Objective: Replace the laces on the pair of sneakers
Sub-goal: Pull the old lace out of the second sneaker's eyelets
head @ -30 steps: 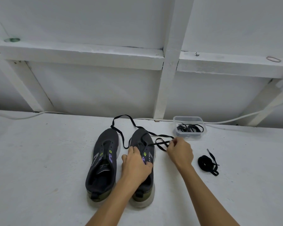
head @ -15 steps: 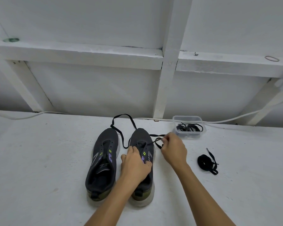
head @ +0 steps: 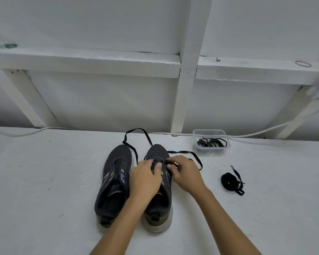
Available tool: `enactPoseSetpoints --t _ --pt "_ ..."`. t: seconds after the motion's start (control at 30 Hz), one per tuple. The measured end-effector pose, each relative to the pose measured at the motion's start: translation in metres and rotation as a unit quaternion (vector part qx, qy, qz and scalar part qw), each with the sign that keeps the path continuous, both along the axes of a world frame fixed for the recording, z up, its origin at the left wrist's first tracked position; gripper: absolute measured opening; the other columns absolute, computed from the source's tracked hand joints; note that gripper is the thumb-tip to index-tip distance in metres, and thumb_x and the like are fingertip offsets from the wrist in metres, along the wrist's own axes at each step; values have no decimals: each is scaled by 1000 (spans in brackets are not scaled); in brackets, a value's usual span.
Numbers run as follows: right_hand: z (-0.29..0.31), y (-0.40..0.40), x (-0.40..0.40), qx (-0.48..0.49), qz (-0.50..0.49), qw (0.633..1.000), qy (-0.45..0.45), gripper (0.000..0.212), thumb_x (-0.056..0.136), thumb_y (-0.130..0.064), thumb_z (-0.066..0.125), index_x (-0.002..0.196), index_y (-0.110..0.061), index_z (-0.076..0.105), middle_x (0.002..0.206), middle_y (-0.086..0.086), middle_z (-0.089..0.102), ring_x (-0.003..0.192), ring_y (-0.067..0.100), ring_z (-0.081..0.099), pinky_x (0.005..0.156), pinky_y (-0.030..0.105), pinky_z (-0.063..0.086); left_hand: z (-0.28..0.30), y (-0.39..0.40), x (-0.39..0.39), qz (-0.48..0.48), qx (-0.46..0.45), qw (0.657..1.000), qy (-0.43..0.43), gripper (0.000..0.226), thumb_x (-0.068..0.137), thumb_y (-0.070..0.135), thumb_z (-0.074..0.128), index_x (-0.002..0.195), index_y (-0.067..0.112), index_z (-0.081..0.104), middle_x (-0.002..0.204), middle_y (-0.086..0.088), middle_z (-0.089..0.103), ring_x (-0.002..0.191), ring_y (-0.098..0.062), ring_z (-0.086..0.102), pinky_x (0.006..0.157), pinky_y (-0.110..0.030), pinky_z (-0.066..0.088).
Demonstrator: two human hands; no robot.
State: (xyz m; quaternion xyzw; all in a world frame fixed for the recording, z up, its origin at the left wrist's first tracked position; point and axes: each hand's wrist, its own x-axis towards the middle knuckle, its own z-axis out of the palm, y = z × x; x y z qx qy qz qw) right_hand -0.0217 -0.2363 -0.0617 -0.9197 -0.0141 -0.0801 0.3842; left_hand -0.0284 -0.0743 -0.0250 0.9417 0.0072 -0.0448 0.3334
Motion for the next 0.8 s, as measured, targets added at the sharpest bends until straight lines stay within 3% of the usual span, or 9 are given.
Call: enactPoseSetpoints --t 0.1,0.2,0.27,0.43,0.57,0.67,0.8 --pt "1 2 2 2 0 1000 7 17 92 -23 69 107 -27 76 100 -11 70 79 -7 53 82 23 48 6 8 16 -18 5 1000 -17 27 99 32 55 120 28 71 125 0 64 116 -22 58 94 -30 43" --pt "2 4 4 11 -12 999 31 9 94 -20 67 98 -22 74 95 -8 69 83 4 59 82 29 50 11 8 29 -42 22 999 12 20 93 30 65 109 32 77 116 9 71 107 -15 64 81 -21 43" --pt "2 6 3 32 -16 998 48 7 96 -17 63 93 -21 69 91 -8 68 84 11 62 80 32 51 15 7 38 -59 49 997 11 15 89 33 70 101 33 79 107 10 74 102 -15 65 77 -23 46" --pt "-1 10 1 73 -29 994 79 13 101 -19 53 90 -25 57 81 -9 65 70 8 58 64 27 42 16 7 48 -160 62 985 9 21 95 27 64 112 28 77 114 4 63 108 -18 60 93 -30 48" --pt "-1 9 0 90 -36 991 92 12 102 -18 51 92 -22 55 79 -6 65 70 11 58 65 31 46 4 6 49 -164 58 985 4 23 94 24 65 114 27 76 108 7 62 104 -17 61 91 -29 48" --pt "-1 7 -1 118 -36 987 104 14 102 -18 52 90 -24 56 77 -8 64 67 7 56 65 28 45 -2 2 48 -141 24 990 -7 18 93 23 67 107 23 78 102 7 61 98 -16 61 87 -28 48" --pt "0 4 -2 169 -32 981 94 6 97 -18 63 97 -22 67 89 -13 70 78 -4 62 71 9 44 -12 -1 42 -117 -28 992 -28 13 95 14 62 99 13 75 99 1 60 91 -17 59 77 -18 37"
